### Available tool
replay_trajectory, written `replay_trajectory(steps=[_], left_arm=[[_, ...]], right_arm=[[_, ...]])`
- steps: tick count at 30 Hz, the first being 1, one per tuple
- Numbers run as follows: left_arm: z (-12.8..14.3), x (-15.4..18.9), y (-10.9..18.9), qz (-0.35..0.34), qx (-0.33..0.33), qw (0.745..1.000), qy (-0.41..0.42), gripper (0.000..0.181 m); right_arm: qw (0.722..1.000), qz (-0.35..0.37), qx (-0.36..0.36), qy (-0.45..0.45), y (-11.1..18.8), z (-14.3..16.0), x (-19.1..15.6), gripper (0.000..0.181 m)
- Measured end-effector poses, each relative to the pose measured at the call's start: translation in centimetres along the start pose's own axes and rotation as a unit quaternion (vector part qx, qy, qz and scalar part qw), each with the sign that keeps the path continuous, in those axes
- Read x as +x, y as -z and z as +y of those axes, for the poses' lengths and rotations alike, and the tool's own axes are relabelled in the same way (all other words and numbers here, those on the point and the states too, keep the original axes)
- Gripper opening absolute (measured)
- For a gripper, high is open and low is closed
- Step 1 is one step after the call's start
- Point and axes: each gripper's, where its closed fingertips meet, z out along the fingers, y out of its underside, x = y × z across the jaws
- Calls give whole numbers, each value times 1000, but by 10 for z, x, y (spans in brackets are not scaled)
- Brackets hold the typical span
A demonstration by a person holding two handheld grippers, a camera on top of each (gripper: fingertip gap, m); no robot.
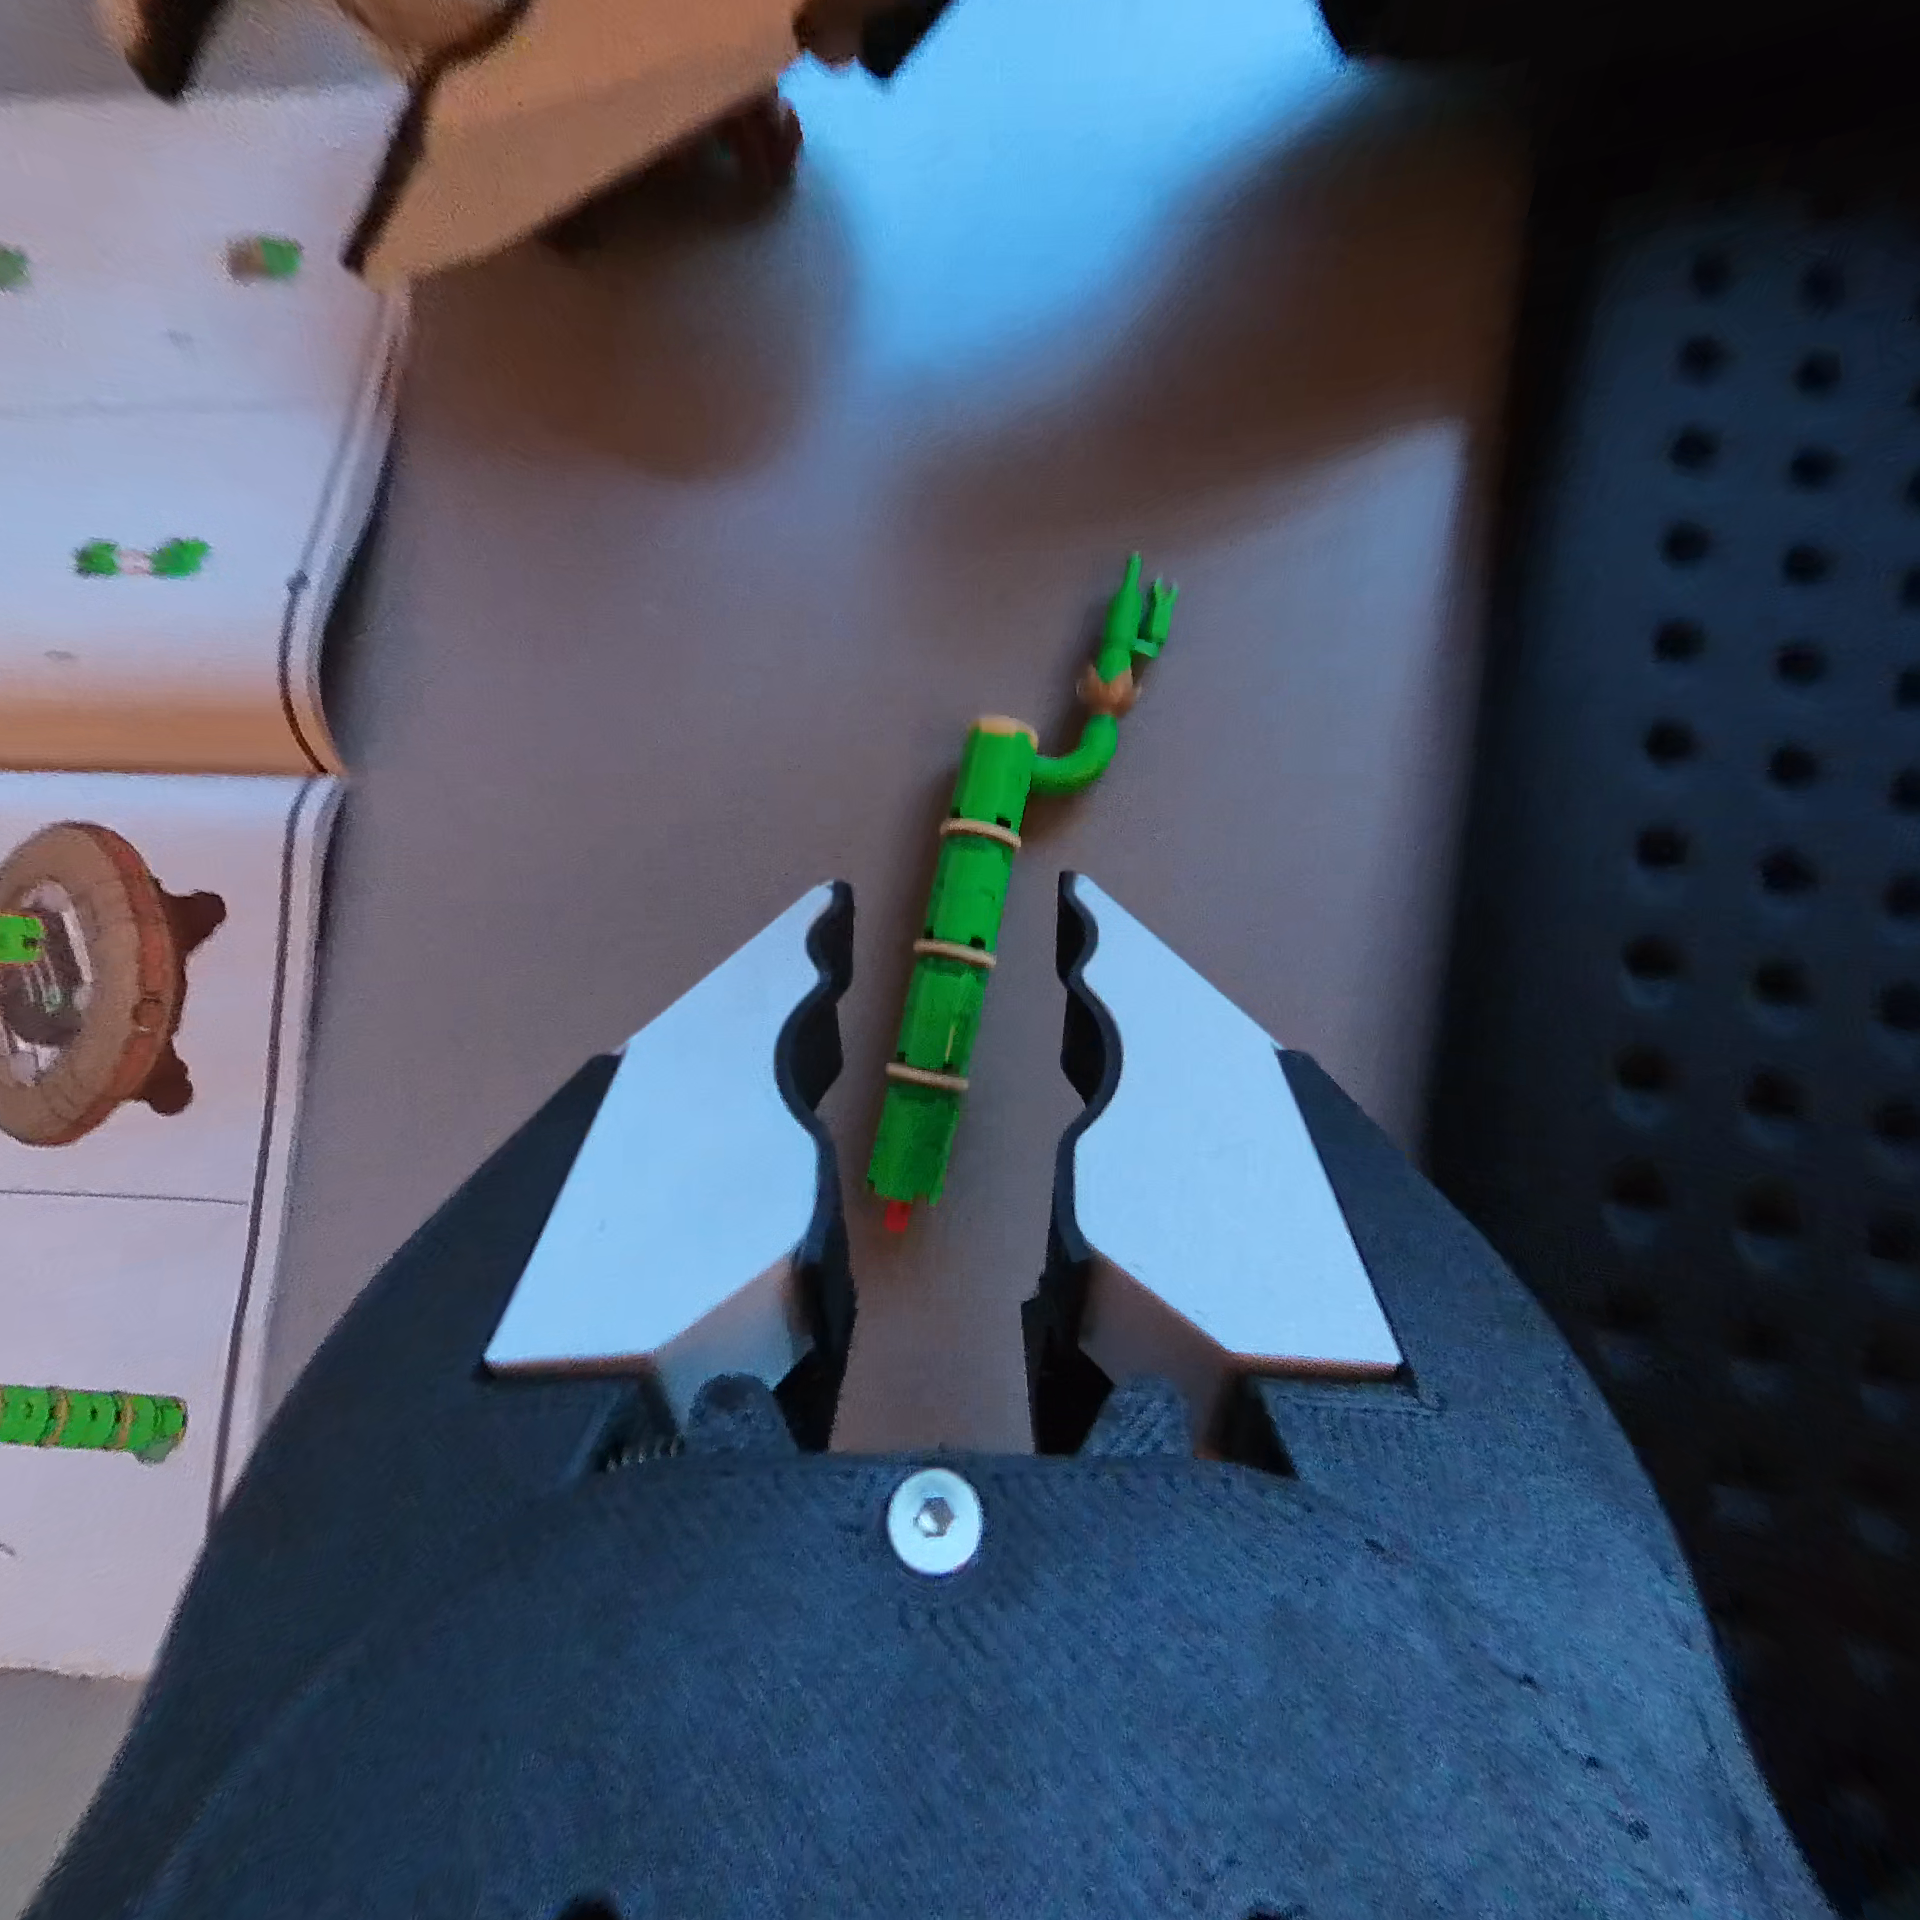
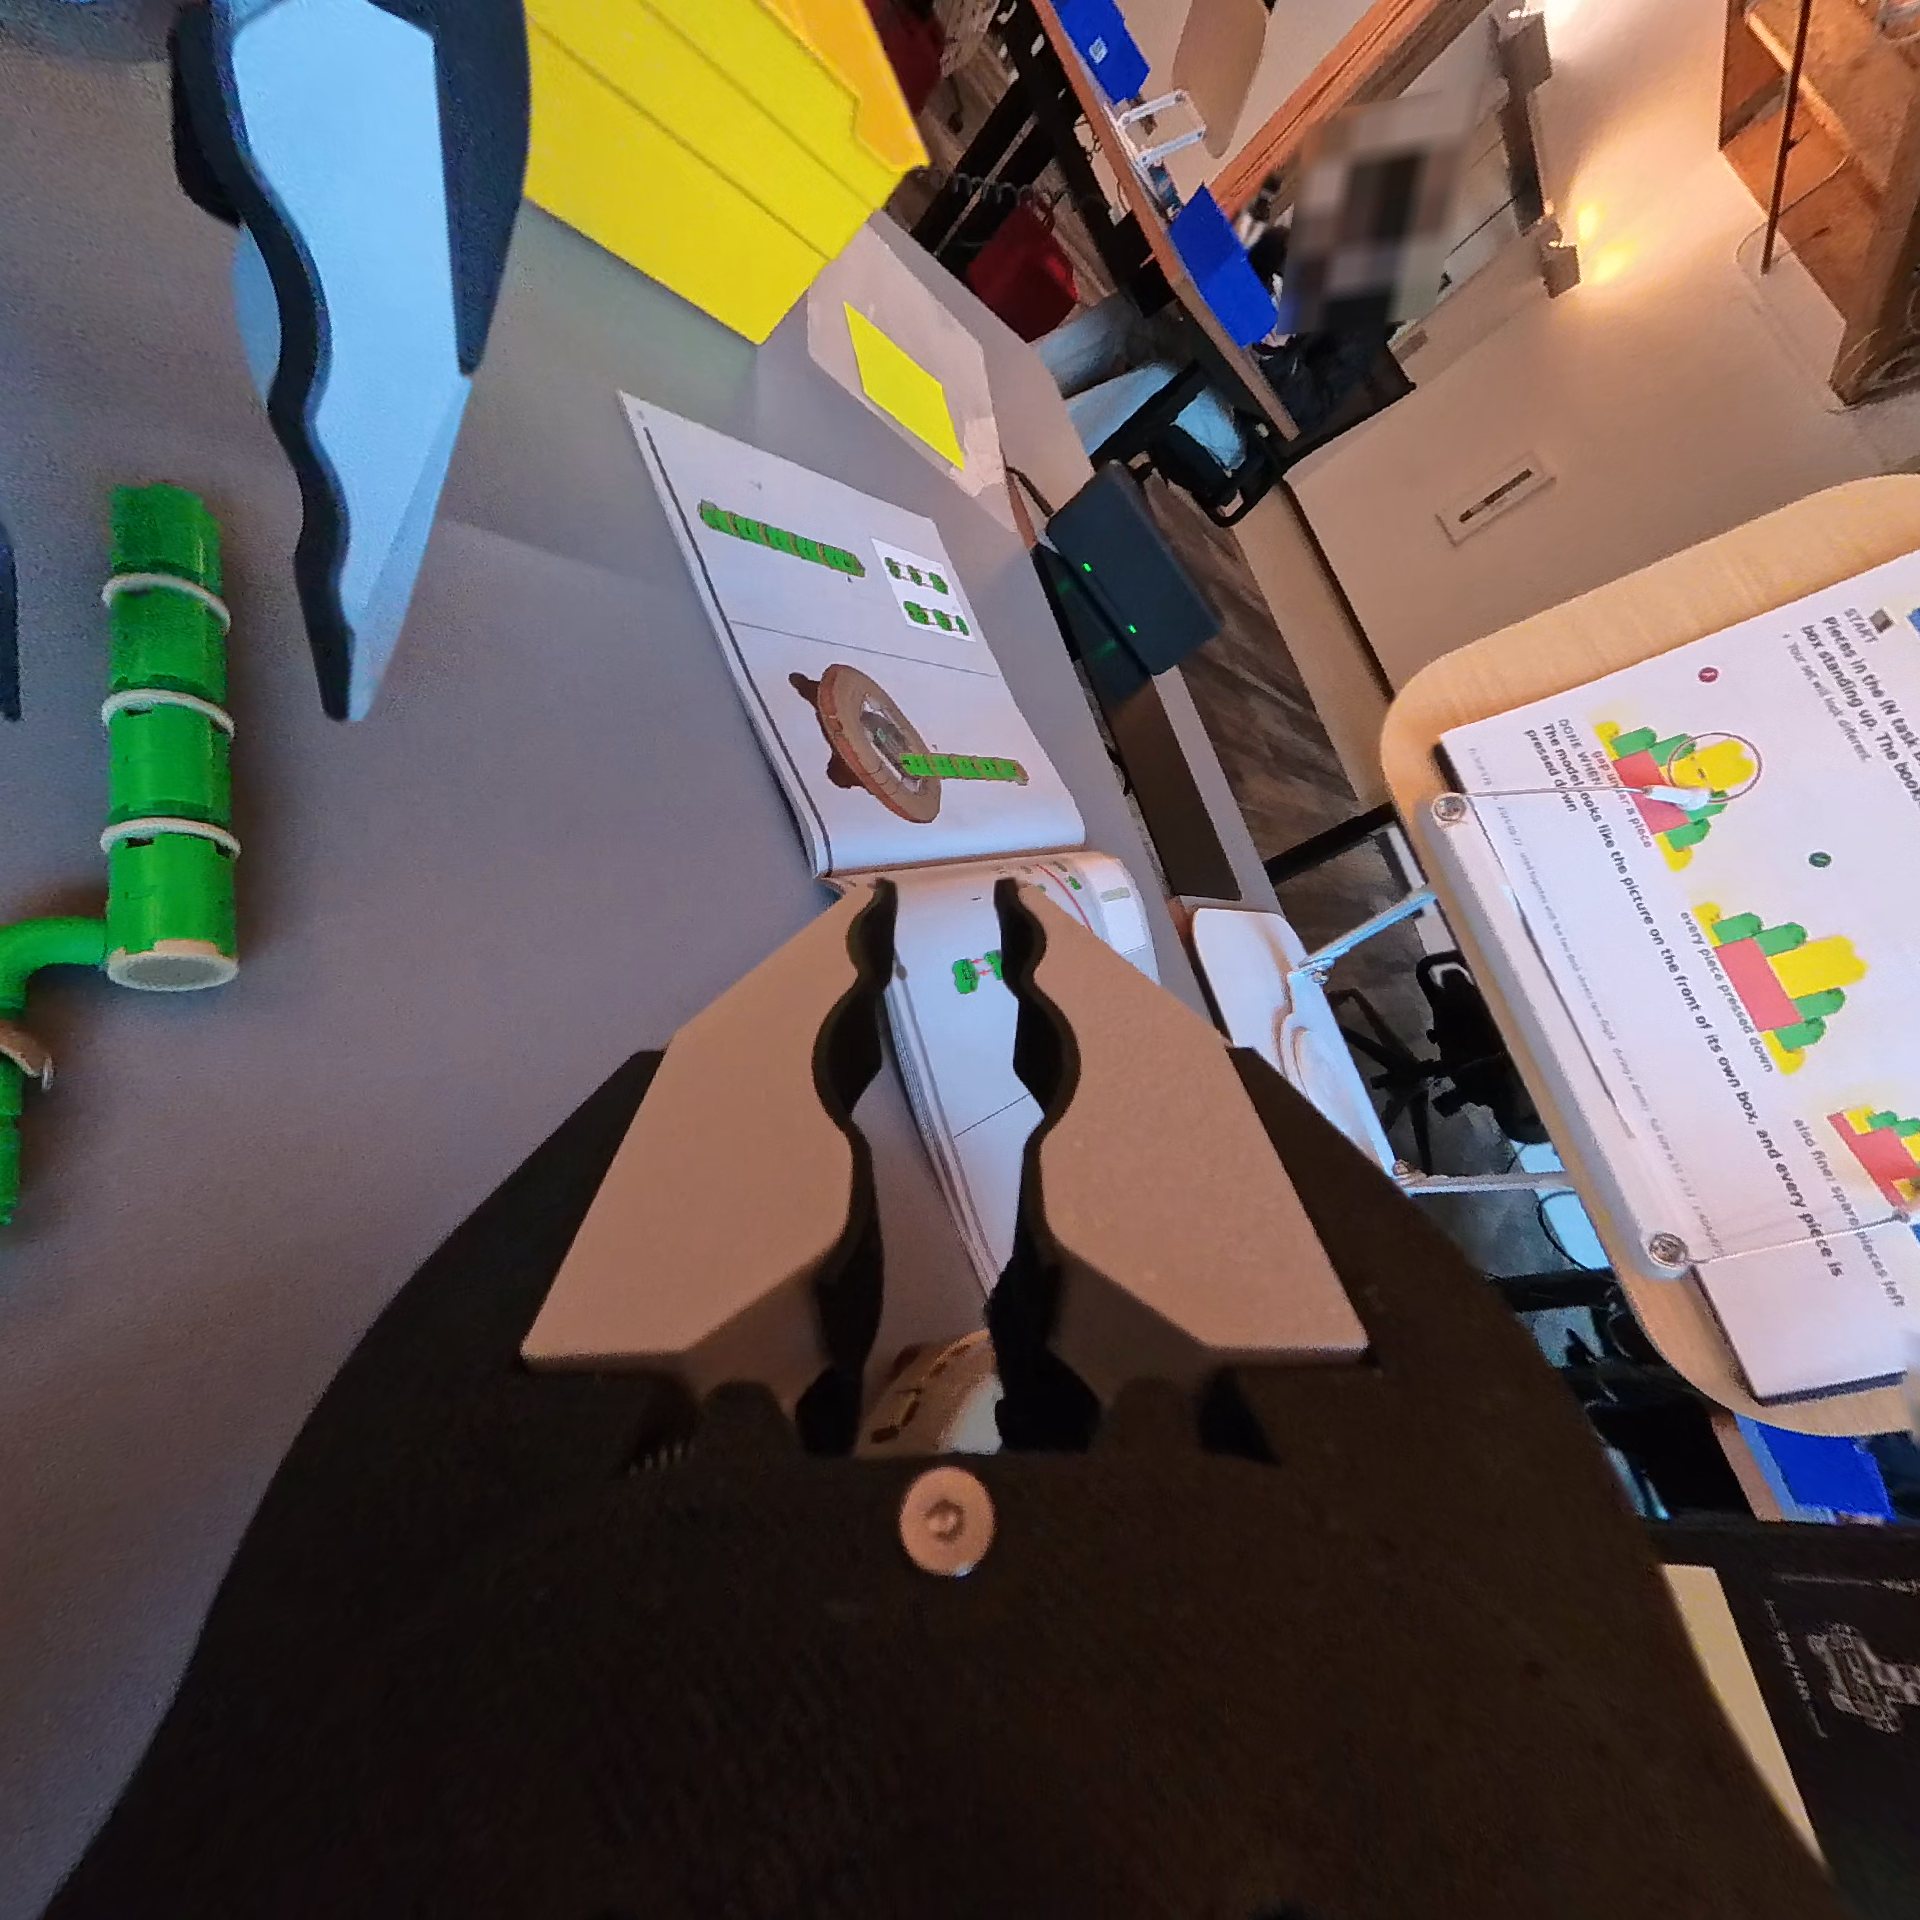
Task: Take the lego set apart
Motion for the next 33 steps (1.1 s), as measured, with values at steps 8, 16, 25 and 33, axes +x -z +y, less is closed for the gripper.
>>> replay_trajectory(steps=[8, 16, 25, 33], left_arm=[[34, -9, 1, -17, -72, 997, -10, 30], [16, -15, 5, 4, -32, 996, 88, 14], [-79, -64, 106, 114, 435, 840, 304, 14], [-103, -56, 102, 113, 489, 819, 278, 14]], right_arm=[[1000, -7, -2, 0, -1, 1, -2, 19], [999, 32, 9, -20, 4, -2, 15, 14], [922, 172, 172, -302, 59, -13, 99, 9], [691, -175, 307, -630, 33, -72, 44, 52]])
